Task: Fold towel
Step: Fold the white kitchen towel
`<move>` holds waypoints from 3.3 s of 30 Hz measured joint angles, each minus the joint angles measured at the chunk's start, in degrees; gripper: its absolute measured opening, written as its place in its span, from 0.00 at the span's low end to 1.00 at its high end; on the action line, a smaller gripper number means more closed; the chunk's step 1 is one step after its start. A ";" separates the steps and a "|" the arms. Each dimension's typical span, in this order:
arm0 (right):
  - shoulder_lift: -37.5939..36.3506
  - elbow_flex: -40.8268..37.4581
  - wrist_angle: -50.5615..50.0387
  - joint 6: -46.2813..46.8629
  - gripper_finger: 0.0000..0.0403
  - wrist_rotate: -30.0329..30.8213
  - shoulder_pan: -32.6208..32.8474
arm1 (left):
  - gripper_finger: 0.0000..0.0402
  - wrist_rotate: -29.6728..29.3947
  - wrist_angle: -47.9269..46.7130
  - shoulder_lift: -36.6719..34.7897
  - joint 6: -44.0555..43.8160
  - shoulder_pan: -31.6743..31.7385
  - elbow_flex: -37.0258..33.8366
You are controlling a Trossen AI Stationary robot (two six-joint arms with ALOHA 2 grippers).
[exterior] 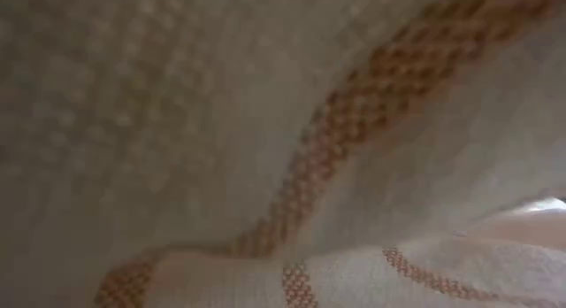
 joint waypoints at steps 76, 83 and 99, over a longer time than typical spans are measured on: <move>-0.62 0.15 6.39 -2.27 0.40 2.68 -4.38 | 0.13 -4.94 -6.04 1.75 -6.47 3.35 -0.47; -0.43 0.13 6.22 -2.29 0.42 1.80 -4.16 | 0.13 -5.65 -5.38 1.64 -6.04 3.28 -0.39; -0.10 0.02 5.78 -1.70 0.42 0.00 -4.11 | 0.09 -6.10 0.80 0.37 0.61 1.83 -0.26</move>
